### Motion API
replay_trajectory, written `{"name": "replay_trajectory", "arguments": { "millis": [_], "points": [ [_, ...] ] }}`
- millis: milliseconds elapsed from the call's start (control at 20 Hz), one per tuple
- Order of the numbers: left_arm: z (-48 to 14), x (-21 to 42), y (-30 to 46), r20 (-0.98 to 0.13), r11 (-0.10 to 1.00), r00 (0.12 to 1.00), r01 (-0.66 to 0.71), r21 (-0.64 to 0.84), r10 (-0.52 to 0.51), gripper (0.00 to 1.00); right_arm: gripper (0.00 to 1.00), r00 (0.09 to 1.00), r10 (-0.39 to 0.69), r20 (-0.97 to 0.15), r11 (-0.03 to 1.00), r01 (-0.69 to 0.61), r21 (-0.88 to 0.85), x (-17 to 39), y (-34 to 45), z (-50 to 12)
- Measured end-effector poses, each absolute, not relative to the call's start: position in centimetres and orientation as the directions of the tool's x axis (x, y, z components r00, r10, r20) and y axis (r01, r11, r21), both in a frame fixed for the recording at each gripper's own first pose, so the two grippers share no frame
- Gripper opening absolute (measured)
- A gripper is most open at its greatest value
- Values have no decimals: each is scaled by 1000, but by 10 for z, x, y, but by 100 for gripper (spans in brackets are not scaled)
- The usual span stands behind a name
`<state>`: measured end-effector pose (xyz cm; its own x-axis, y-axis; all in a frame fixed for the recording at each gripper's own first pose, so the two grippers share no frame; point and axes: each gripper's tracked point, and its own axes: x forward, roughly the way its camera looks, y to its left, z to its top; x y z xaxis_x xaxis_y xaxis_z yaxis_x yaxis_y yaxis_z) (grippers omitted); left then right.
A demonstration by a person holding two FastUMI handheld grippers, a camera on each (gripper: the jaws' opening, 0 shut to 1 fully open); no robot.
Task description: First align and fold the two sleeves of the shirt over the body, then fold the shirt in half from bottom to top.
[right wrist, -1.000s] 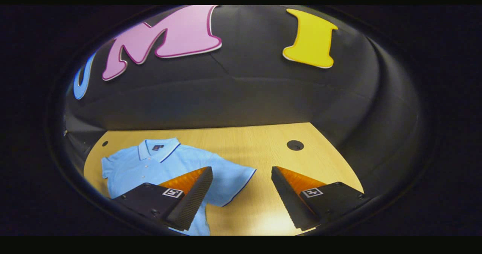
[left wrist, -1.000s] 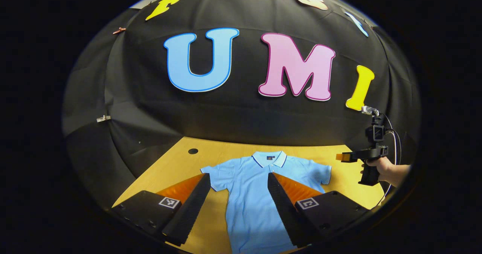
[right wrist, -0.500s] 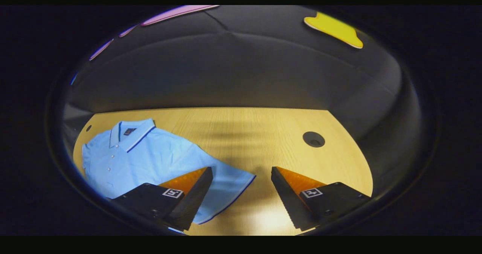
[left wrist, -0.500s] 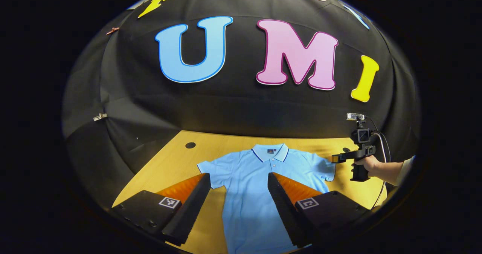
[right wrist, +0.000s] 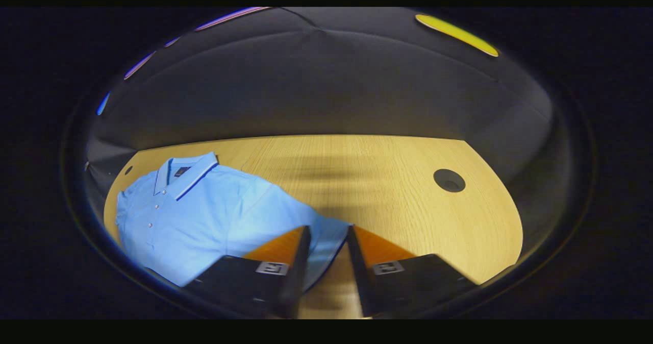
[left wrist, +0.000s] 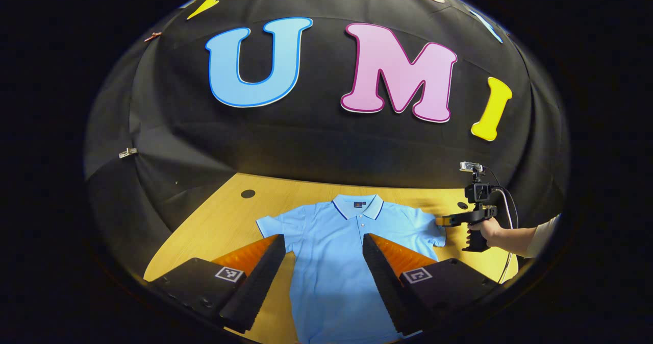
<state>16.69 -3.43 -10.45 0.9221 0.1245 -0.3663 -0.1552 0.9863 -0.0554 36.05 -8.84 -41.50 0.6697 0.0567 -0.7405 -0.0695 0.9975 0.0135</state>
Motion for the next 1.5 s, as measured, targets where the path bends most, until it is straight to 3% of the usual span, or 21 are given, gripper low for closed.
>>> {"name": "replay_trajectory", "arguments": {
  "millis": [50, 100, 250, 350, 650, 950, 1150, 1200, 1250, 1350, 1400, 1500],
  "points": [
    [-107, 164, -34, -370, 986, 921, -156, -60, 123, 97, 23, 670, 53, -741, 997, -74, 5, 361, -88, -413],
    [-108, 162, -32, -372, 985, 920, -159, -65, 124, 97, 24, 670, 62, -739, 997, -76, 15, 360, -84, -413],
    [-114, 155, -24, -375, 983, 917, -172, -71, 133, 97, 2, 657, 50, -752, 999, -37, 34, 361, -80, -413],
    [-118, 149, -16, -379, 978, 913, -193, -79, 150, 97, 7, 652, 48, -756, 999, -16, 49, 360, -81, -412],
    [-123, 128, 4, -374, 969, 910, -229, -91, 180, 97, 7, 718, 54, -694, 992, -119, -45, 364, -59, -363],
    [-126, 116, 20, -367, 960, 912, -246, -131, 184, 97, 7, 756, 122, -643, 964, -245, -106, 364, 20, -318],
    [-126, 107, 34, -356, 950, 913, -269, -156, 200, 97, 7, 734, 203, -648, 931, -350, -106, 344, 90, -308],
    [-126, 104, 38, -355, 949, 913, -274, -159, 204, 97, 12, 729, 222, -648, 919, -379, -112, 338, 109, -308],
    [-128, 101, 42, -354, 947, 912, -278, -161, 208, 97, 1, 719, 242, -651, 907, -407, -112, 331, 127, -311],
    [-133, 97, 51, -358, 943, 908, -290, -165, 217, 97, 12, 683, 313, -660, 880, -470, -70, 312, 169, -315],
    [-135, 96, 55, -359, 940, 907, -295, -170, 220, 97, 25, 651, 371, -663, 859, -512, -21, 301, 193, -316],
    [-140, 96, 63, -364, 937, 904, -302, -174, 224, 97, 27, 612, 445, -654, 821, -570, 24, 279, 228, -315]
  ]
}}
